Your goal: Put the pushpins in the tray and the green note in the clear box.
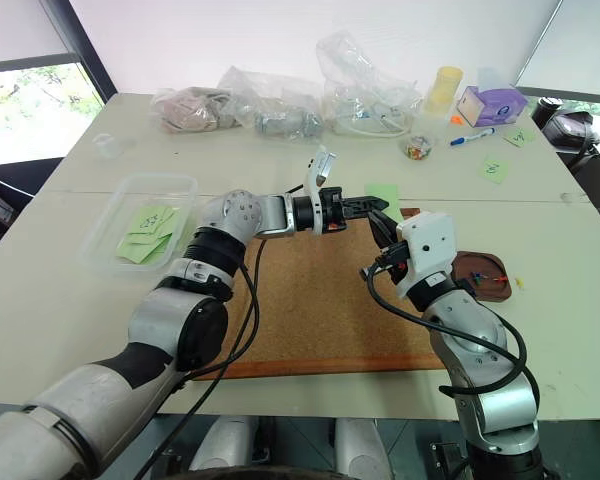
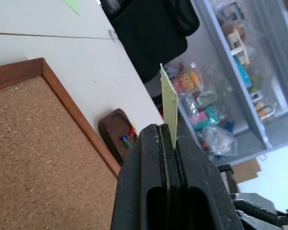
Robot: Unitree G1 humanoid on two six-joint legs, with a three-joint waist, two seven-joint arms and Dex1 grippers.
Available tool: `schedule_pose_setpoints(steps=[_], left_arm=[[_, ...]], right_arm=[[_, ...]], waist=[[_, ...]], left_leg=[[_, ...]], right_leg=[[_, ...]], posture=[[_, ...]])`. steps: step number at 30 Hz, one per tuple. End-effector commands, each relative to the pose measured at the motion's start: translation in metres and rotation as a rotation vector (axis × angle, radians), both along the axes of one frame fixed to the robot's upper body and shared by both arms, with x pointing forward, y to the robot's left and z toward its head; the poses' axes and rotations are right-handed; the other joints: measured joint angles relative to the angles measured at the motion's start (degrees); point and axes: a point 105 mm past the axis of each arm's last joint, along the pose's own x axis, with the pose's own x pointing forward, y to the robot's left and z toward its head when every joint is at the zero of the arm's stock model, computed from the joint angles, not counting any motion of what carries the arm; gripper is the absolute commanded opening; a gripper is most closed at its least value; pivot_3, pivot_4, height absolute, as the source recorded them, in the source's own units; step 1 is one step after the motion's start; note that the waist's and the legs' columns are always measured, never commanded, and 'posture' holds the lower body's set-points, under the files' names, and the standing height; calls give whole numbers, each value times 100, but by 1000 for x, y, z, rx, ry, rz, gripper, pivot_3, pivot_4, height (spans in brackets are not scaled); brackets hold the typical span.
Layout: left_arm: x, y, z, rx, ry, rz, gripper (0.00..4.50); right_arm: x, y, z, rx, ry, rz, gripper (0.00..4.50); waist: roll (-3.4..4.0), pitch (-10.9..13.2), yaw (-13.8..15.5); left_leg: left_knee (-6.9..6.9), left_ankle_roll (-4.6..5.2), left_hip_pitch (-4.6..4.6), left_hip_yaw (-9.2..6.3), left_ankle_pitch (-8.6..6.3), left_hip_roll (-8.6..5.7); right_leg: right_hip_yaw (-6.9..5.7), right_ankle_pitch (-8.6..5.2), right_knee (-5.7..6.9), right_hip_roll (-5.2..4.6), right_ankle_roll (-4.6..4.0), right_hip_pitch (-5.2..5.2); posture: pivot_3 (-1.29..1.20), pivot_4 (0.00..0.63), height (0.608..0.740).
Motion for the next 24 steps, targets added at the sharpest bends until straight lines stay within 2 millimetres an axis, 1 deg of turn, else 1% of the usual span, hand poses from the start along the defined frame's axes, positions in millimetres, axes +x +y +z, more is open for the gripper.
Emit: schedule_pose_setpoints(steps=[1,4,7,9,10,11,13,15,17,20,24], left_arm=[[5,1,2,34,-90,22,18],[7,3,-2,56,-113,34,18],[9,6,-6,50,-102,51,18],[10,10,-2,30,-113,55,18],[10,12,1,20,-125,52,18],[8,14,5,7,-150,39,18],[2,16,8,-4,-195,13,18],[-13,20,14,-32,-273,-55,18],[-28,23,17,-62,-305,-102,18],[-38,27,17,-80,-316,-107,18],[-41,28,15,-82,-309,-89,18]], right_arm=[[-10,6,19,-5,-85,17,0],[-13,4,26,34,-106,-5,0],[-15,-7,39,176,-138,-65,0],[-17,-31,43,312,-149,-172,0],[-18,-45,41,348,-147,-231,0],[-19,-63,34,348,-133,-315,0],[-20,-84,24,325,-105,-410,0],[-21,-116,-1,254,-13,-550,0],[-21,-136,-23,194,81,-628,0],[-20,-148,-45,128,173,-652,0],[-15,-155,-66,96,251,-643,0]], waist=[[0,0,1],[0,0,2],[0,0,4],[0,0,12],[-1,0,14],[-1,0,13],[-1,1,11],[1,0,0],[2,-1,-5],[4,-1,-5],[5,-2,-10]], left_leg=[[0,0,0,0,0,0],[0,0,0,0,0,0],[0,0,0,-1,0,1],[0,0,-1,-1,0,2],[1,0,-2,-1,0,3],[1,0,-2,0,0,3],[0,1,-3,1,-1,4],[0,1,-4,1,-1,4],[-2,1,-2,3,-1,11],[-2,0,1,5,0,16],[-1,1,6,4,0,7]], right_leg=[[0,0,0,0,0,0],[0,0,0,0,0,0],[0,0,0,0,0,0],[0,0,0,-1,0,0],[0,0,0,-2,0,0],[0,0,-1,-3,0,0],[1,0,-2,-6,0,0],[1,0,-2,-6,0,0],[4,0,-3,-5,0,0],[6,0,3,-5,-1,0],[8,0,4,-1,-2,3]], posture=[[0,150,737],[0,150,737],[0,150,737],[0,150,737],[0,150,737],[0,150,737],[0,150,737],[0,150,737],[0,150,737],[0,150,737],[0,150,737]])
